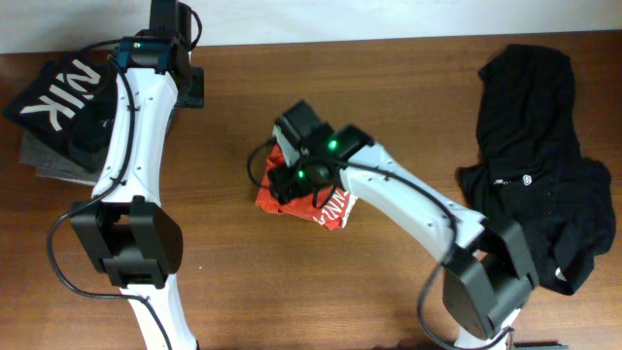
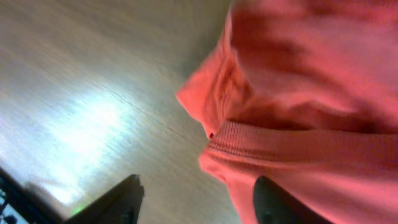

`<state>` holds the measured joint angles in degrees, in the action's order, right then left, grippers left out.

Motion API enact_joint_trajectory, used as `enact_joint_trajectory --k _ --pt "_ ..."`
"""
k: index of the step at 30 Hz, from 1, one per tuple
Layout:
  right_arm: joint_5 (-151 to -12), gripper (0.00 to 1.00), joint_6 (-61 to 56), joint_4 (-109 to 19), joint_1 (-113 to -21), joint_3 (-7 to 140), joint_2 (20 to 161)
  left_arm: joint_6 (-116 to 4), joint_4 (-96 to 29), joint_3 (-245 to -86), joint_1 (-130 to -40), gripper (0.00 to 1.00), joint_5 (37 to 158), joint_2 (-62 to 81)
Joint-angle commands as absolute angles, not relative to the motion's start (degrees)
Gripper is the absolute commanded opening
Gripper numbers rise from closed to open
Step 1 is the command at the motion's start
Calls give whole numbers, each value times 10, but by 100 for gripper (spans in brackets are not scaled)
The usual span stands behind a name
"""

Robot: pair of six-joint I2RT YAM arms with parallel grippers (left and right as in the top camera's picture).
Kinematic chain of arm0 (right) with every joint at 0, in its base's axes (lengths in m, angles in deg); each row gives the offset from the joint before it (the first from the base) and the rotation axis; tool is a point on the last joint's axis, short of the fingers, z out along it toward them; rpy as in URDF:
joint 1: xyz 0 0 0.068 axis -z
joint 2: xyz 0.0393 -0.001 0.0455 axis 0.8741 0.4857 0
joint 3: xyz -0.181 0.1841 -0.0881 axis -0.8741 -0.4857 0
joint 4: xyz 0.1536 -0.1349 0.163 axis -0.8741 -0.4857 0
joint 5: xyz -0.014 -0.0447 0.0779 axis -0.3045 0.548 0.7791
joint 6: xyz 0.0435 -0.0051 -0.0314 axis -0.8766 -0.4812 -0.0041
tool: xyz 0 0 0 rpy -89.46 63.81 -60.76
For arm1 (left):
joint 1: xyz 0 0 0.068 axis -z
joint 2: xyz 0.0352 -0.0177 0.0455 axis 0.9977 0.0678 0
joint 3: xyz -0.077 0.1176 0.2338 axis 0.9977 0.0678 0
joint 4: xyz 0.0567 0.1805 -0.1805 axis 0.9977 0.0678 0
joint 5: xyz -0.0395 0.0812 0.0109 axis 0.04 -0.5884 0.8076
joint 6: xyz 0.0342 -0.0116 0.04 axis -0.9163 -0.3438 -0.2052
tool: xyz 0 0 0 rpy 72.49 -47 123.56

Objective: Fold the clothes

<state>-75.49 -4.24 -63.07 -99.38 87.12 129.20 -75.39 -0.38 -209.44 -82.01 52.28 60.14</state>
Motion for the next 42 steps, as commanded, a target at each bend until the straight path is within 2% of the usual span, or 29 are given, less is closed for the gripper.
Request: enact_joint_trajectory --k 1,6,11,17,21,23,26,29,35,42 --pt "-842 66 -24 -655 -987 929 1262 -757 -5 -2104 -822 61 529 596" --pt "-906 68 -33 -656 -946 927 1277 -771 -6 -2104 -822 61 585 596" --pt "-887 68 -63 -669 -893 925 1323 -829 -5 -2104 -822 61 671 596" --pt "-846 66 -60 -667 -871 925 1367 -837 -6 -2104 -822 61 678 596" --pt "-837 57 -55 -671 -873 925 1391 -837 -6 -2104 -822 61 678 596" --pt "-836 45 -47 -679 -873 925 1395 -837 -6 -2104 -822 61 678 596" --pt "-836 22 -41 -695 -873 925 1395 -837 -6 -2104 -822 61 678 596" --pt "-836 4 -35 -731 -873 925 1395 -837 -5 -2104 -822 61 678 596" --pt "-837 4 -28 -824 -876 925 1395 -837 -5 -2104 -822 61 678 596" --pt "-837 4 -28 -839 -883 926 1387 -837 -8 -2104 -822 62 678 596"
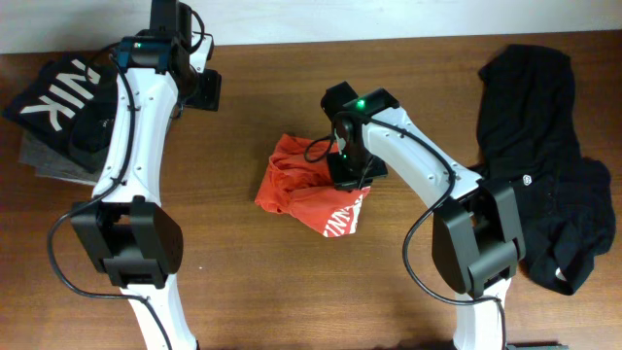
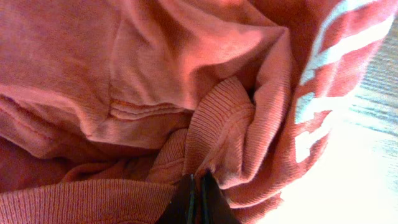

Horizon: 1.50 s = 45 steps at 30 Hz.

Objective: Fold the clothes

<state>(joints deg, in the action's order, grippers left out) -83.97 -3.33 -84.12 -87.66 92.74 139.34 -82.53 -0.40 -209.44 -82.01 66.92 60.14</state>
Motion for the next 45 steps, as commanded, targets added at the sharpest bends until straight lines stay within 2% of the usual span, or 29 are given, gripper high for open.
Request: enact_joint_trajectory --k 1,16,26,36,44,45 --pt "-836 4 -28 -832 -883 927 1385 -837 -9 -2104 -822 61 678 596" --pt "-818 4 -28 -668 -884 1062 1379 -837 -20 -2104 -822 62 678 596" --pt "-795 4 -43 -590 -912 1069 1404 -837 -20 -2104 -822 62 678 596" --pt "-800 4 -46 -665 -936 1069 1443 -848 -16 -2104 -822 62 678 596" --pt "-801 4 -59 -768 -883 1069 1412 -884 -16 -2103 -821 62 724 596" --pt "-797 8 -58 -776 -876 1069 1410 -891 -16 -2102 -821 61 734 596"
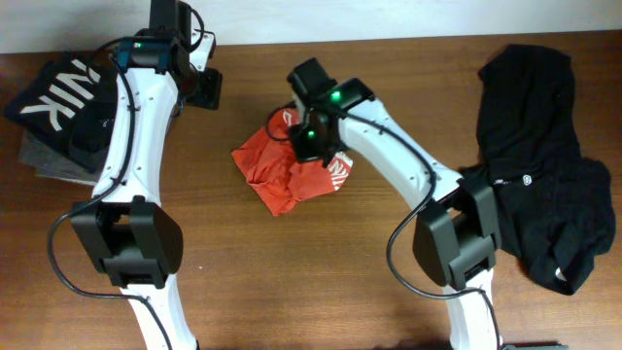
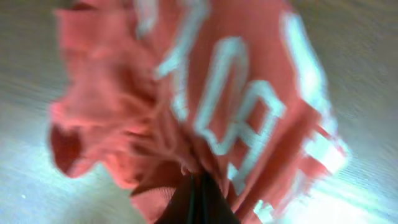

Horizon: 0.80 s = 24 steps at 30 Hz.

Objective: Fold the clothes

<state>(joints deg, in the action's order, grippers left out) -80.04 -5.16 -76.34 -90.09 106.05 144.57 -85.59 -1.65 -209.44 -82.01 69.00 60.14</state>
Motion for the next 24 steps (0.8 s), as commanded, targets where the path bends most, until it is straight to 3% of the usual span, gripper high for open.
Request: enact_joint_trajectory --k 1,3,5,6,15,24 --pt "-792 18 -58 -781 -870 1069 1410 -895 -17 -2101 -821 62 740 596" --pt "-772 38 -41 -790 -860 1069 1410 -899 -22 -2095 -821 62 749 596" --pt "-771 53 -40 -797 -853 1069 1410 -899 -25 -2090 -821 61 751 597" --pt "-769 55 -35 -798 -851 1069 1410 -903 -27 -2086 -821 61 756 597" --pt "-765 59 -26 -804 -816 1083 1394 -1076 -31 -2055 -804 60 944 616" --pt "-765 59 -26 -835 -752 1102 1382 -1054 -79 -2054 -750 61 954 700"
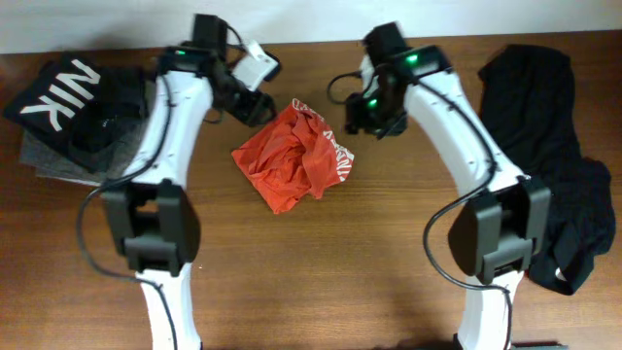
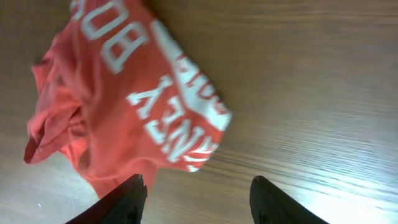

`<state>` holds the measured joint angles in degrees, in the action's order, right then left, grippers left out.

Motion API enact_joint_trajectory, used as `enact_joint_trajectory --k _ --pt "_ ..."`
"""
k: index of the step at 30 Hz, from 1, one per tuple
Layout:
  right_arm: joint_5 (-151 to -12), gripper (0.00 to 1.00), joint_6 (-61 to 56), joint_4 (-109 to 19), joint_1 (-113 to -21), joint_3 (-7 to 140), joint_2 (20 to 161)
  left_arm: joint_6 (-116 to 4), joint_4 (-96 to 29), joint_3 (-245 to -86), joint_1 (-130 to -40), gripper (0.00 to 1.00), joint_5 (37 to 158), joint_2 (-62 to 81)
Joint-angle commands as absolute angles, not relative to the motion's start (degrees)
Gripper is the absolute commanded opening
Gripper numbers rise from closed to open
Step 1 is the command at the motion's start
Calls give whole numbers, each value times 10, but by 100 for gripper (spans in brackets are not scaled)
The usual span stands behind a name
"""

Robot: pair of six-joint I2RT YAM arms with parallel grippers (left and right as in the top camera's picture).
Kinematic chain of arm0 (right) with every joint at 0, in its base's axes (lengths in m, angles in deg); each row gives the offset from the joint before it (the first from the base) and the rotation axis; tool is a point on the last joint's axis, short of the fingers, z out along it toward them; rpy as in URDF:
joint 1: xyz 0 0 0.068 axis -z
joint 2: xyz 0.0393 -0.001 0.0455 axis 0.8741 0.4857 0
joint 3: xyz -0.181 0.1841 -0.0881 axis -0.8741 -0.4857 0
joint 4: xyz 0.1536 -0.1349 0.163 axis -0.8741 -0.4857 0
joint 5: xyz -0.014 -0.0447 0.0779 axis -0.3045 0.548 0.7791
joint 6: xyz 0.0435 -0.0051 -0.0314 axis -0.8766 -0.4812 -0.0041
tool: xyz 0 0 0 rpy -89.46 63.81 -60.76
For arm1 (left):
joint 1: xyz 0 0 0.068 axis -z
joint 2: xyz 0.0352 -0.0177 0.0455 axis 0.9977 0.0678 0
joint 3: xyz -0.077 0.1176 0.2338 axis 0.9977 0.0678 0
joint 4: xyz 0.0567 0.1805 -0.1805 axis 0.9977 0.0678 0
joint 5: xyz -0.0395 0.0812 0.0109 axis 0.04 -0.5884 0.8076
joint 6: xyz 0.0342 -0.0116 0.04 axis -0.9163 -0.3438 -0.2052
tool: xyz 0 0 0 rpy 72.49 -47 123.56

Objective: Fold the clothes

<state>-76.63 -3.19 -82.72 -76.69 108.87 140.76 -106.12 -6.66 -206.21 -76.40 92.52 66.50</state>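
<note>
A red shirt with white lettering (image 1: 292, 156) lies crumpled on the wooden table (image 1: 389, 253), left of centre. The right wrist view shows the red shirt (image 2: 124, 99) ahead and to the left. My right gripper (image 1: 374, 115) hangs just right of the shirt. In its own view the right gripper (image 2: 198, 200) is open, with bare wood between its fingers (image 2: 121, 200). My left gripper (image 1: 251, 95) is at the shirt's upper left edge. Whether its jaws are open or shut does not show.
A folded stack of dark and grey clothes (image 1: 63, 112) with white letters sits at the far left. A heap of black garments (image 1: 544, 156) covers the right side of the table. A white wall runs along the back edge.
My right gripper was shut on the bunched red shirt; now it is open and off to the shirt's right. The shirt lies loose. My left gripper has come closer to the shirt's upper left.
First my right gripper was open at the red shirt's left edge. Then it was shut on a ribbed fold at the shirt's right side. Later it held the shirt bunched and further left. Now the shirt lies released and both grippers flank it.
</note>
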Motion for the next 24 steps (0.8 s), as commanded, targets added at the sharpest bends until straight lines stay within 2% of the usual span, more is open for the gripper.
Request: enact_joint_trajectory --k 1,12,18,24 --pt "-765 59 -26 -839 -746 1102 1382 -1050 -84 -2054 -746 61 963 707" --pt "-779 59 -11 -845 -736 1102 1381 -1067 -119 -2054 -724 62 1066 720" --pt "-783 59 -11 -846 -736 1102 1381 -1087 -119 -2053 -722 61 1081 721" --pt "-782 59 -11 -846 -736 1102 1382 -1087 -116 -2053 -715 37 1080 721"
